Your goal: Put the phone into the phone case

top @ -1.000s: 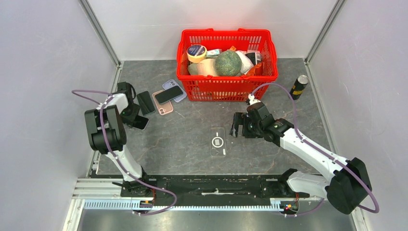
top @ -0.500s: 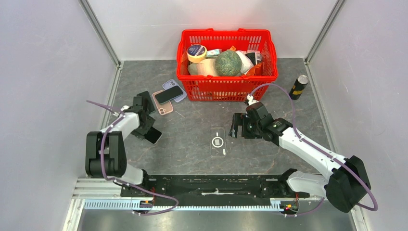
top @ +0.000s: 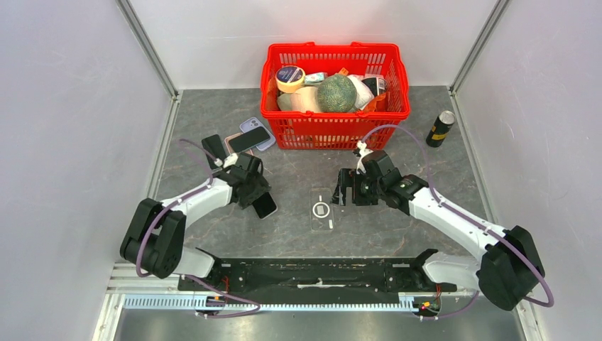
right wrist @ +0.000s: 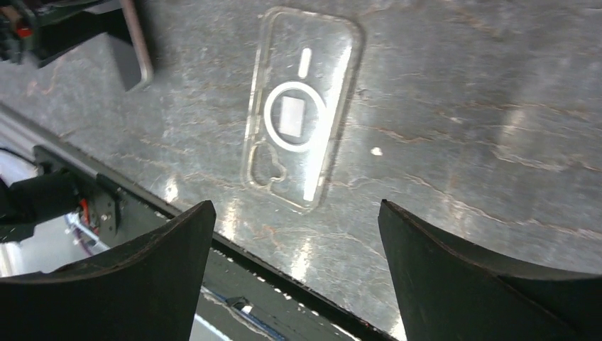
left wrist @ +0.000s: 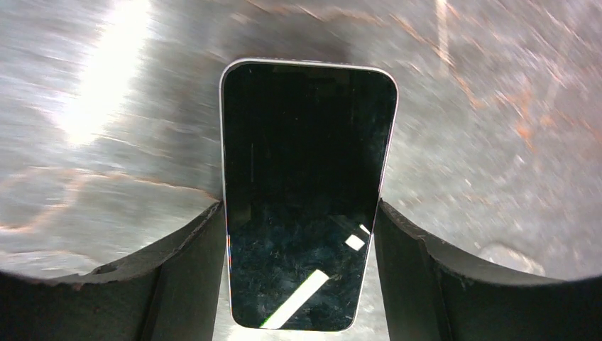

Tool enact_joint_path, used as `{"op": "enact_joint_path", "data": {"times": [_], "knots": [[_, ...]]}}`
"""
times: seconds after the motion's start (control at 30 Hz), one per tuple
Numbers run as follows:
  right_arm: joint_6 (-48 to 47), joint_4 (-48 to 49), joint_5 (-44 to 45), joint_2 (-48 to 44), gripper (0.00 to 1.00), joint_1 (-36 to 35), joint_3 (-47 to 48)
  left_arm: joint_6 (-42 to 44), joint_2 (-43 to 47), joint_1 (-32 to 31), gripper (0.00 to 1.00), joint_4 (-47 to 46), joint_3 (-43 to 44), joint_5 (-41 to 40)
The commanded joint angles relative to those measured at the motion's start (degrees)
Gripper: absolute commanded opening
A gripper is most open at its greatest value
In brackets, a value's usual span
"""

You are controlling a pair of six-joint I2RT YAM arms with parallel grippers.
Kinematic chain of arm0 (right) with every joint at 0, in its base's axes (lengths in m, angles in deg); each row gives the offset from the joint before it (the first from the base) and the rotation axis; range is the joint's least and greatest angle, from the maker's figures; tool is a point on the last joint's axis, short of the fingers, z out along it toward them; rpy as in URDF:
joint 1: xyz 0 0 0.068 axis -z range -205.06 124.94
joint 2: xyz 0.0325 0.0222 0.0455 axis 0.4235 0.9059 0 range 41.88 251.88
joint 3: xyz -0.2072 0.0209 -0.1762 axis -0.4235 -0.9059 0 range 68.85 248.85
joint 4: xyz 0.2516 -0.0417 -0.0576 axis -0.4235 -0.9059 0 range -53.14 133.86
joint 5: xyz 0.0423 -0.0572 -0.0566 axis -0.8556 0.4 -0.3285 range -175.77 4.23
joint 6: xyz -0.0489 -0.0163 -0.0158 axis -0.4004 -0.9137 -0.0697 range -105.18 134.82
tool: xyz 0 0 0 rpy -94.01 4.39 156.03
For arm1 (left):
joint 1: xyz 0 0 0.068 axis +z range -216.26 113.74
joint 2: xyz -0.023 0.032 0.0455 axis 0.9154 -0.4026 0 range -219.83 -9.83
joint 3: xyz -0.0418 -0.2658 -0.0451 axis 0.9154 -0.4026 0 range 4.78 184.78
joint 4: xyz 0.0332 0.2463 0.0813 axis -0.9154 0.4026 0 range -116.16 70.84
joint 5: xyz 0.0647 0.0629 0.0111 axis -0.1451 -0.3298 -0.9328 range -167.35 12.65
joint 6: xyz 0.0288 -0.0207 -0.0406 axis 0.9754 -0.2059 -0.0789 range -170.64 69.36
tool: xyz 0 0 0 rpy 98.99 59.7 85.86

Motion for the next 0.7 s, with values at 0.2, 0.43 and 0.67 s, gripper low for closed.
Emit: {"op": "enact_joint_path", "data": {"times": [0.2,0.43,0.67], "knots": [[2.17,12.68,-17.08,7.87,0.80,-0.20,0.02,0.72,-0.83,-8.71,0.47,-14.89,-3.24,12.69],[6.36,17.71,-14.14,17.32,0.73,-6.79,3.87,0.27,2.18,-9.52,0.47,-19.18,-7.55,16.36],[10.91,22.45,-10.11,23.44,0.68,-10.82,5.87,0.53,4.57,-9.54,0.48,-19.87,-9.39,17.34]]}}
